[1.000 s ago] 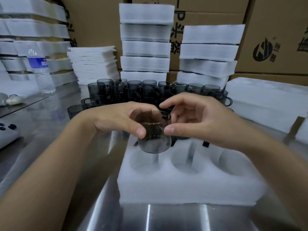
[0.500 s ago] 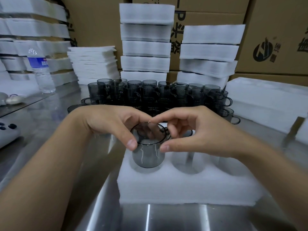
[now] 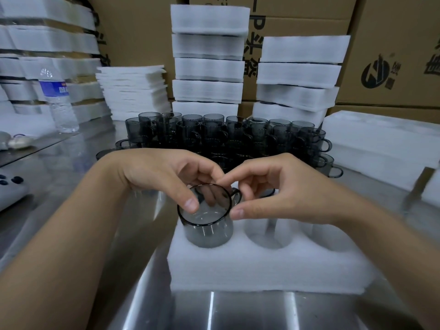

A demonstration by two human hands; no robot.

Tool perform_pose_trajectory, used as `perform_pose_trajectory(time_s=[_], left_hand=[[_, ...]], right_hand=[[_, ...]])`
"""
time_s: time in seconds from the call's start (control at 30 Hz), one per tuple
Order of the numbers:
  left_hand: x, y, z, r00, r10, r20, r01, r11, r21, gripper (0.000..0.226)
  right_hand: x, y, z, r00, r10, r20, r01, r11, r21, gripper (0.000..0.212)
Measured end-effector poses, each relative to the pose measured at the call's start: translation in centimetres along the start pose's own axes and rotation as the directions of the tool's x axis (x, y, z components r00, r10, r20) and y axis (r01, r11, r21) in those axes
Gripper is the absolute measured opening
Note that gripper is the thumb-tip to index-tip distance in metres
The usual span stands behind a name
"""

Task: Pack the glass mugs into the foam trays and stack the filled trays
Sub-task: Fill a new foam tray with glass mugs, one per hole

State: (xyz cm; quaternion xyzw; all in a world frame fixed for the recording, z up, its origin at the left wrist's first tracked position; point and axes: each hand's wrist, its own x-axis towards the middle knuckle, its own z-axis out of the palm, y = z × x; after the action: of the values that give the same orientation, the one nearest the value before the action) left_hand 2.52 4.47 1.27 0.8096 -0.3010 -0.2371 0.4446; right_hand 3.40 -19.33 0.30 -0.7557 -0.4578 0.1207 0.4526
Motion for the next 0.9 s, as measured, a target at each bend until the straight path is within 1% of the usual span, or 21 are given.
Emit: perform_pose_trajectory(time_s=[0.03,0.1,0.2,0.27,0.3,0.37,0.5,0.6,0.7,0.77,0.9], left_hand=[[0.1,0.1,0.0,1.0,0.005,0.019,-0.005,1.0,-0.008,0.061],[0.3,0.3,0.0,1.0,0.003,-0.007,-0.004,1.0,-0.023,0.051],[0.8,0.1,-0.1,0.99,0.012,-0.143,-0.015,1.0,-0.022,0.027],[1.1,-0.2,-0.1,0.971,0.021,-0.24,-0.027,0.999,-0.023,0.024],[1.1,-0.3,-0.1,0.964,0.027,-0.265,-0.036,0.999,-0.029,0.024],[1.1,-0.3,-0.2,0.967,0.039,-0.252,-0.049,0.998,-0.035,0.024],[0.9,-0.3,-0.3,0.988,0.008,-0.157,-0.014,0.999,-0.039,0.023],[1.0,-0.4,-0.4,0.992,-0.02,-0.126,0.013,0.998,-0.059,0.022],[0.9,-0.5,-0.5,0.989,-0.038,-0.143,0.028,0.997,-0.077,0.021],[0.9,-0.6,-0.5,0.99,-0.039,-0.136,0.023,0.992,-0.121,0.02],[0.9,-0.7,-0.5,0.991,-0.048,-0.126,0.027,0.986,-0.164,0.016]], right_hand=[[0.0,0.1,0.0,1.0,0.002,0.001,-0.002,1.0,-0.001,0.032],[0.1,0.2,0.0,1.0,0.008,-0.015,-0.008,1.0,0.006,0.03],[0.4,0.5,0.0,0.997,0.012,-0.077,-0.01,1.0,0.029,0.021],[0.5,0.6,-0.1,0.993,0.019,-0.114,-0.02,1.0,-0.008,0.016],[0.6,0.6,-0.1,0.992,0.026,-0.122,-0.029,0.999,-0.03,0.016],[0.5,0.5,-0.2,0.993,0.031,-0.117,-0.037,0.998,-0.052,0.017],[0.3,0.3,-0.2,0.997,0.038,-0.071,-0.044,0.995,-0.084,0.025],[0.5,0.5,0.0,0.993,0.056,-0.1,-0.068,0.99,-0.127,0.024],[0.6,0.8,0.1,0.986,0.059,-0.158,-0.083,0.985,-0.148,0.02],[0.6,0.9,0.1,0.978,0.044,-0.203,-0.089,0.971,-0.222,0.021],[0.7,0.9,0.2,0.964,0.01,-0.267,-0.12,0.91,-0.398,0.024]])
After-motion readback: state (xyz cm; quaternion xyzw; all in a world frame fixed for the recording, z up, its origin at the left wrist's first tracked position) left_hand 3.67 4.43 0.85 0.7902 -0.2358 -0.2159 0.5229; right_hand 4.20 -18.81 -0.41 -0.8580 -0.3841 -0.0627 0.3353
